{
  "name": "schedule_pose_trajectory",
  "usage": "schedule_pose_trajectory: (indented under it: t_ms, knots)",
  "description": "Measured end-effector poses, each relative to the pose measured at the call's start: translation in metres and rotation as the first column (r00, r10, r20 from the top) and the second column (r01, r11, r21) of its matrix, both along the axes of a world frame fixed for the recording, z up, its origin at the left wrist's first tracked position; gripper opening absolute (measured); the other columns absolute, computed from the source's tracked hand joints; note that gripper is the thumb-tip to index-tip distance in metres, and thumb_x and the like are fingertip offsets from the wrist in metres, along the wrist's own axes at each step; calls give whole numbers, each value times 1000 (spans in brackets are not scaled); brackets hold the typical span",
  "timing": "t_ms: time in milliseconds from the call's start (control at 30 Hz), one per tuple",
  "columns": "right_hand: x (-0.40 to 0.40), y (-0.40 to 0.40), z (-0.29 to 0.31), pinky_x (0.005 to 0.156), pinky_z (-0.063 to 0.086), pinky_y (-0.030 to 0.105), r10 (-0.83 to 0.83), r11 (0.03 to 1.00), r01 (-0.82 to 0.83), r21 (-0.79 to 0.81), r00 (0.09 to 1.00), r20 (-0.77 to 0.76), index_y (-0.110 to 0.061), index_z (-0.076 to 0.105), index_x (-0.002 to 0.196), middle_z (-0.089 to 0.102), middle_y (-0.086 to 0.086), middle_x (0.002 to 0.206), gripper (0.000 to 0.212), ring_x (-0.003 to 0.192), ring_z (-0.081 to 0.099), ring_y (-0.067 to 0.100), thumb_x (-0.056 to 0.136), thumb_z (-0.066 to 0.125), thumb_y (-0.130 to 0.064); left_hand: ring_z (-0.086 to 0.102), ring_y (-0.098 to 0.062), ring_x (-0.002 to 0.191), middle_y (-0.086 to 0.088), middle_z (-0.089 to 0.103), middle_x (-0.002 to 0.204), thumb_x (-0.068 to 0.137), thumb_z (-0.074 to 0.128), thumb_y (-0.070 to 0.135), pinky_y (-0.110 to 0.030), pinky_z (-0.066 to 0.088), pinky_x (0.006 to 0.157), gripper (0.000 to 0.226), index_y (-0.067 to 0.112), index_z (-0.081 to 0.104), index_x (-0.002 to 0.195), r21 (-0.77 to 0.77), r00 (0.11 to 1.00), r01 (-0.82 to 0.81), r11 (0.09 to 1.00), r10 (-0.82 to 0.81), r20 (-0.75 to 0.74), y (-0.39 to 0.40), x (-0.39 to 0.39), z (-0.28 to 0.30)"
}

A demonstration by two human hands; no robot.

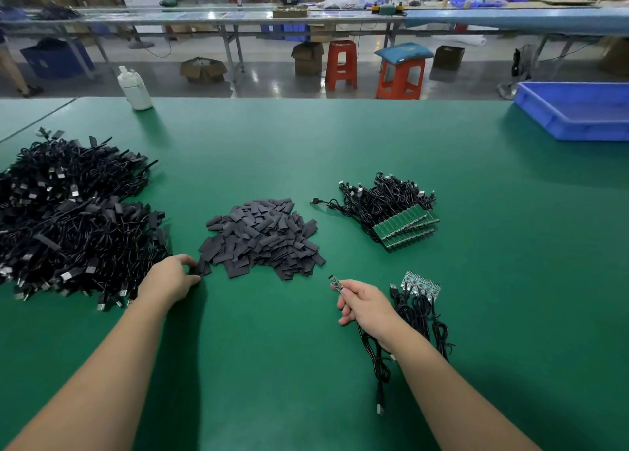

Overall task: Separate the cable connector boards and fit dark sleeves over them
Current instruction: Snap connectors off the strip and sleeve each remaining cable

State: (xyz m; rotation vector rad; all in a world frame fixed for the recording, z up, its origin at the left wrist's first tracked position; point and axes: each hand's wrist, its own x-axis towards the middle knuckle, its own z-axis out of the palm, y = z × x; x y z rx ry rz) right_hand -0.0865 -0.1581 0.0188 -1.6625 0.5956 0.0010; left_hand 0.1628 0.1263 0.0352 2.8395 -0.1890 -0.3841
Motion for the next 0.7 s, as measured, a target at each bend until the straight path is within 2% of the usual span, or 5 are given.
schedule_pose_trajectory:
  t_ms: [200,333,467,600,700]
  knots:
    - [0,1,1,65,55,21,22,1000,-22,-14,1000,-12,-18,63,119,56,2,80,28,61,58,11,106,39,-14,65,-24,71,-9,67,77,89,68,29,-35,55,67,20,11,58,86,37,999,33,999,-33,14,-8,-14,17]
    - [-2,1,3,53,43,18,75,994,-77,-73,997,-36,-18,64,109,60,-3,82,28,54,45,5,106,36,-16,66,-16,49,-5,70,64,94,62,13,-26,51,47,4,16,64,92,-368,973,136,920,-195,-126,-43,-58,27]
    - [-2,0,2,53,38,14,116,985,-121,-121,992,-47,-17,65,105,71,-10,94,27,57,42,7,106,38,-16,65,-15,51,-6,70,63,94,61,4,-18,52,55,14,13,71,99,-570,912,230,789,-379,-157,-91,-113,20]
    - [-4,-3,-3,48,30,25,150,977,-157,-143,987,-58,-14,68,88,50,-14,51,28,51,34,13,103,45,-21,65,-16,84,-4,66,93,95,60,12,-21,47,77,21,15,69,113,-248,811,567,785,-586,0,-113,-128,6]
    - [-4,-5,-6,50,33,28,141,982,-149,-116,987,-74,-15,66,89,44,-9,54,27,50,35,13,102,45,-25,56,-25,99,1,45,97,97,55,17,-29,42,84,20,14,66,113,2,686,728,686,-728,3,-112,-122,1]
